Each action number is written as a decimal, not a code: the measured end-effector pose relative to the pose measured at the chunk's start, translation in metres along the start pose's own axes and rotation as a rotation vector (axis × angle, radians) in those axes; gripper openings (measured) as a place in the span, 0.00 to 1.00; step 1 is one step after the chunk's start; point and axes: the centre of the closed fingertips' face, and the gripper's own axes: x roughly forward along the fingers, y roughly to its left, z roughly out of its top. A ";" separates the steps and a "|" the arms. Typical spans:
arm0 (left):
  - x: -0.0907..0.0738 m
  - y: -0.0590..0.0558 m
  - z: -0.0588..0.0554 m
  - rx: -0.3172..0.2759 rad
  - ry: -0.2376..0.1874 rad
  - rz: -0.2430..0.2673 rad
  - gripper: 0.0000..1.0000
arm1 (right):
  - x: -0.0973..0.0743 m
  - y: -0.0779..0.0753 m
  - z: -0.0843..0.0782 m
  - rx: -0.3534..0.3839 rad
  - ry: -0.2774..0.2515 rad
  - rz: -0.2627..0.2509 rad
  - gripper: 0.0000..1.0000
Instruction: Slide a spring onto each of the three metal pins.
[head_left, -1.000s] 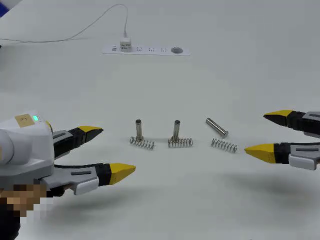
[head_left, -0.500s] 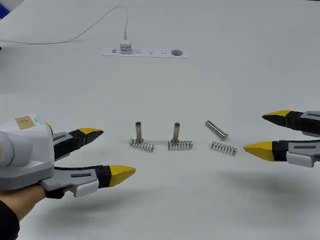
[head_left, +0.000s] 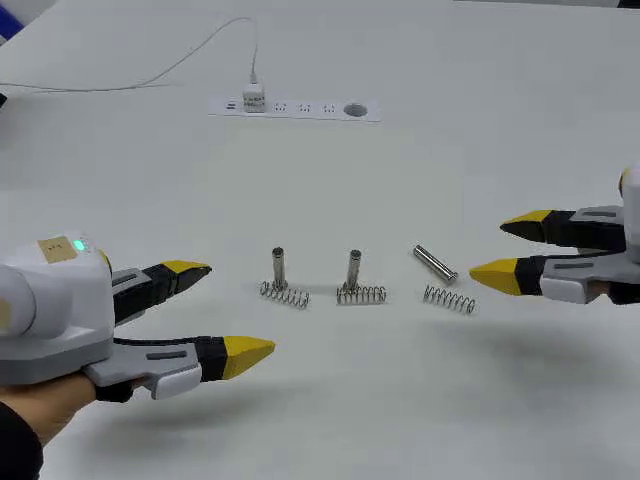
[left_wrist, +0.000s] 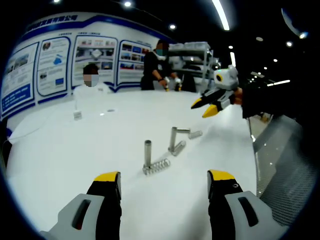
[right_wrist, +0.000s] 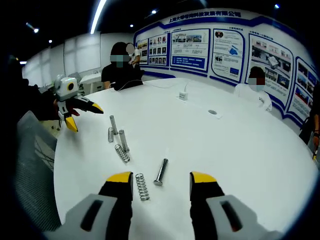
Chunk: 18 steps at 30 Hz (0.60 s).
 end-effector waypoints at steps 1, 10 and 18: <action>0.000 0.000 0.000 0.001 0.002 -0.001 0.71 | 0.001 0.000 0.001 -0.004 0.002 -0.003 0.45; 0.002 -0.003 -0.002 0.002 0.005 -0.010 0.71 | 0.021 -0.003 0.005 0.009 0.066 -0.021 0.35; 0.001 0.000 -0.003 -0.002 0.005 -0.002 0.71 | 0.041 0.000 0.004 0.022 0.113 -0.026 0.28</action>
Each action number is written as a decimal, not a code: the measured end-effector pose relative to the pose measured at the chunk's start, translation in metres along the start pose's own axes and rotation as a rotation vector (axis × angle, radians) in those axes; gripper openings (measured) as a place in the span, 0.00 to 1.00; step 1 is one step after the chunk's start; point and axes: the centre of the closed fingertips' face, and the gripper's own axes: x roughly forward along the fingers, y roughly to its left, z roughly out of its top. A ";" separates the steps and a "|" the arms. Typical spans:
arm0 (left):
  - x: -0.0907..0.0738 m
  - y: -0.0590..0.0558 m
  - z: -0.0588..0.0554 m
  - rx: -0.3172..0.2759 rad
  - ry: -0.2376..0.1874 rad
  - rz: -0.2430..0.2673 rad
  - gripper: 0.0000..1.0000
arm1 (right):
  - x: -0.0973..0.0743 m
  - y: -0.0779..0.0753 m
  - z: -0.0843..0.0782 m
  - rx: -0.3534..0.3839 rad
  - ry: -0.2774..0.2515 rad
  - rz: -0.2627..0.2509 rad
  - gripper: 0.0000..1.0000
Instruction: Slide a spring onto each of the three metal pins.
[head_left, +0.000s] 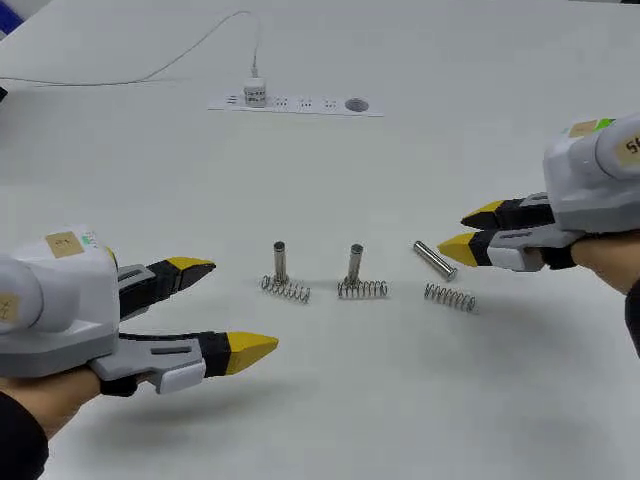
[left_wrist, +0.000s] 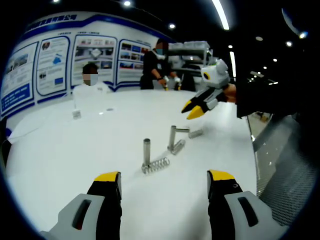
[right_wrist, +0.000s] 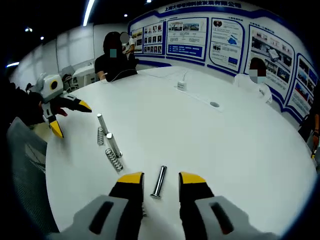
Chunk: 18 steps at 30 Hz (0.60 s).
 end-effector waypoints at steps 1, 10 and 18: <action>0.000 0.000 -0.001 -0.001 0.001 0.000 0.71 | 0.004 0.000 -0.001 0.001 0.013 -0.003 0.28; 0.002 -0.002 -0.001 0.002 0.005 -0.005 0.71 | 0.025 0.000 -0.007 0.031 0.086 -0.016 0.23; 0.001 -0.001 -0.002 0.001 0.008 -0.004 0.70 | 0.038 -0.001 -0.012 0.058 0.138 -0.027 0.19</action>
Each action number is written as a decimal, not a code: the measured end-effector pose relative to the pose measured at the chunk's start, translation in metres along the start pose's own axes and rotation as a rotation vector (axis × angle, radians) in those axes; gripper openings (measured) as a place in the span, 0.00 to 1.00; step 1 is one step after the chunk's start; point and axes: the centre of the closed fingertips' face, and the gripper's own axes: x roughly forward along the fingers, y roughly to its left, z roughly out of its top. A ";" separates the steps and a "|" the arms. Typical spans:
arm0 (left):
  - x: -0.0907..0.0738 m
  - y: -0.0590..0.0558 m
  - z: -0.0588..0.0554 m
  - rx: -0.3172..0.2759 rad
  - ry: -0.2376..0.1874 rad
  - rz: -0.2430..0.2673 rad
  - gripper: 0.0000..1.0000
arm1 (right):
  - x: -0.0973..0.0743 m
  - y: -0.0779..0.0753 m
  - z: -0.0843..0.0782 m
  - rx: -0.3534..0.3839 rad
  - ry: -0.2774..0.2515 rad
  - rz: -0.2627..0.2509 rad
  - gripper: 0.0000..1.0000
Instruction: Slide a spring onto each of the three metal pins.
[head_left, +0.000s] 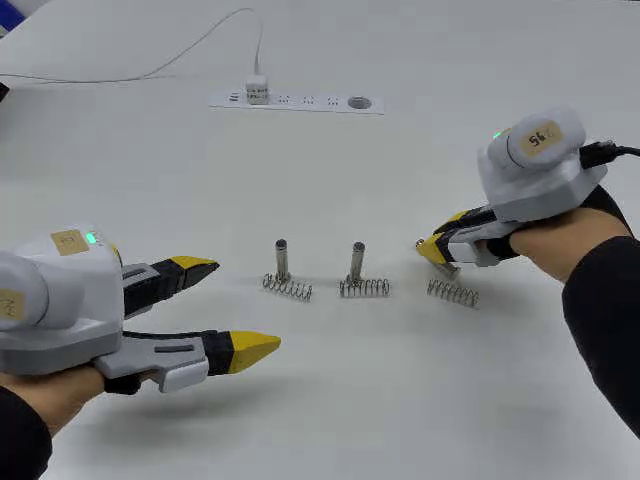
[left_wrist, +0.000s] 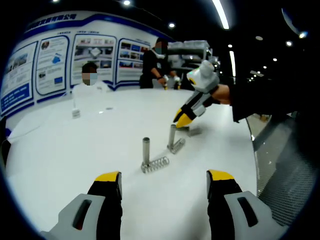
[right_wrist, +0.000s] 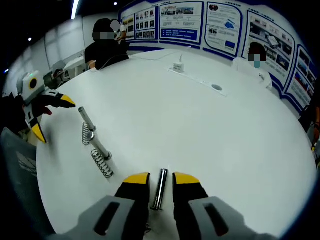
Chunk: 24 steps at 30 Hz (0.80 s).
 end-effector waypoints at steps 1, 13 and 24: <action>0.000 0.000 0.000 -0.001 0.001 -0.001 0.70 | 0.002 0.000 0.000 0.003 0.004 0.000 0.18; 0.001 0.001 -0.001 -0.003 0.004 -0.004 0.70 | 0.010 -0.003 -0.005 0.007 0.058 -0.011 0.14; 0.001 0.001 -0.002 -0.006 0.006 -0.007 0.69 | 0.014 -0.005 -0.007 0.023 0.083 -0.003 0.11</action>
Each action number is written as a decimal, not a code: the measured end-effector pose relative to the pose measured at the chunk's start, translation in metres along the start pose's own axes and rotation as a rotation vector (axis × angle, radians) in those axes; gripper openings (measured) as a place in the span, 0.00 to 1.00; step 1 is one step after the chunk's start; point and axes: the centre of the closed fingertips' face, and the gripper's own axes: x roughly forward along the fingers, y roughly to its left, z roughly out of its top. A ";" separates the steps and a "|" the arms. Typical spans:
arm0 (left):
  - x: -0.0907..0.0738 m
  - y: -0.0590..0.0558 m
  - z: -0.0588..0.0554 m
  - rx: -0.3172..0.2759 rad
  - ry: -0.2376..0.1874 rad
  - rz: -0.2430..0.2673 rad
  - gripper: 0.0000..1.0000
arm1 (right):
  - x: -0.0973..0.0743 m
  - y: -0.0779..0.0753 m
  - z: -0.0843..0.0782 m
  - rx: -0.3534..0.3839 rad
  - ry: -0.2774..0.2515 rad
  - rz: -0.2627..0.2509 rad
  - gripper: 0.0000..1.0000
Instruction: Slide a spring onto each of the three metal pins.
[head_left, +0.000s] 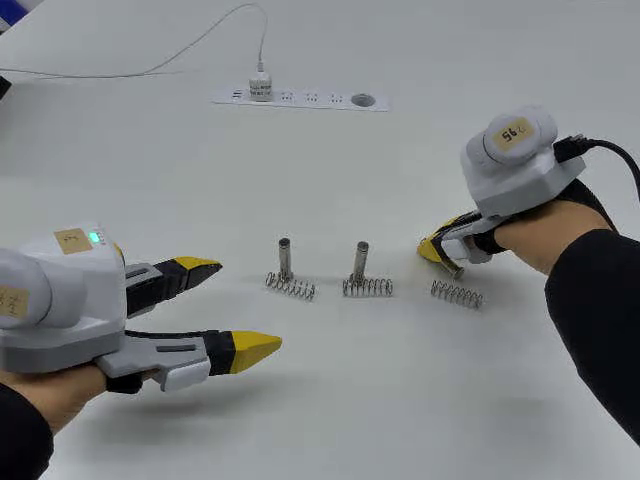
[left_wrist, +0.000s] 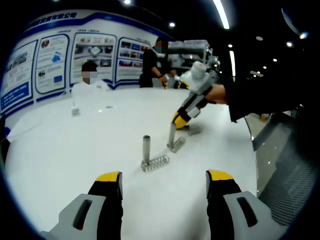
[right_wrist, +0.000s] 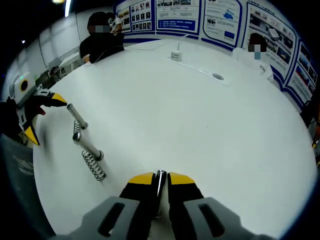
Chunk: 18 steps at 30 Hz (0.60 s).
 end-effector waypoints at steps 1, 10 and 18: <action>0.000 0.000 0.000 0.000 -0.001 0.001 0.69 | 0.000 0.000 0.000 0.001 0.001 0.002 0.11; -0.002 0.001 0.000 -0.001 -0.002 0.005 0.69 | 0.000 0.001 0.000 0.032 0.021 0.002 0.10; -0.002 0.000 0.002 -0.001 -0.007 0.006 0.68 | 0.000 0.001 -0.001 0.046 0.037 -0.011 0.09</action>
